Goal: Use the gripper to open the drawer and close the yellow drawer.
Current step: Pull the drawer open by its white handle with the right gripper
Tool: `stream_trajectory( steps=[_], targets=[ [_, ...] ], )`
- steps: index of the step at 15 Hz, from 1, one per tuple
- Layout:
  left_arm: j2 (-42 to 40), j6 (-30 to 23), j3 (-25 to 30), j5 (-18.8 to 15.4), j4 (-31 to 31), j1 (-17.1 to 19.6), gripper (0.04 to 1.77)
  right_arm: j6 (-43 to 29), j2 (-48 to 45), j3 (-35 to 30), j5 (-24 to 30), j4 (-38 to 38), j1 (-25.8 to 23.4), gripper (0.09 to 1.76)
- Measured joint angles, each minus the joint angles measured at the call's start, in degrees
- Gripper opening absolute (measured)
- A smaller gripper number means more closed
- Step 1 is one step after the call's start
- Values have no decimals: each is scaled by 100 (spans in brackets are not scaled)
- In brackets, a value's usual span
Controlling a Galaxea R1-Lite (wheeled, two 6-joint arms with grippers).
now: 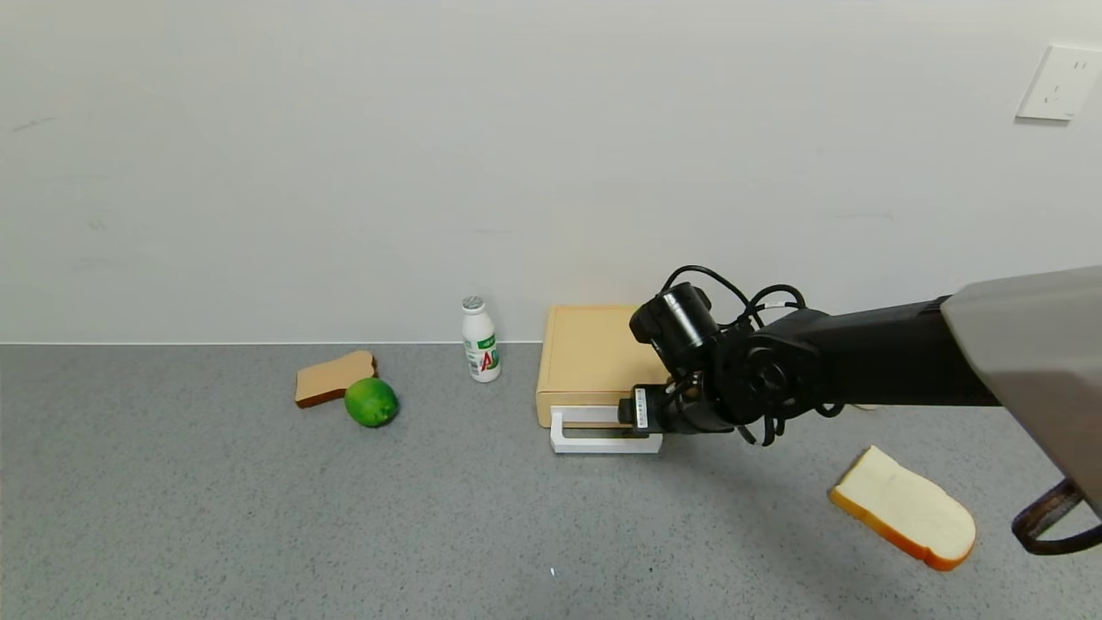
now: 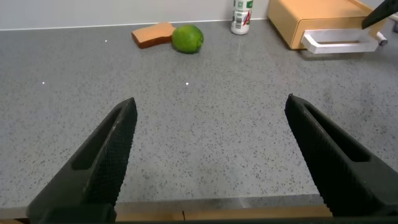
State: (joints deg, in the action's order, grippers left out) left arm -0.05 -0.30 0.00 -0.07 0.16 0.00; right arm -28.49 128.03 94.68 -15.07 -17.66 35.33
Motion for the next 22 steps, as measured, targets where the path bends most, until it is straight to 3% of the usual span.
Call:
stream_trajectory(
  steps=[18,22],
  targets=[
    [0,-2,0,0,0,-2,172,-246,668,338,-39,37,-284,171],
    [0,-2,0,0,-2,0,172,-254,692,379,190,-179,-284,171]
  ],
)
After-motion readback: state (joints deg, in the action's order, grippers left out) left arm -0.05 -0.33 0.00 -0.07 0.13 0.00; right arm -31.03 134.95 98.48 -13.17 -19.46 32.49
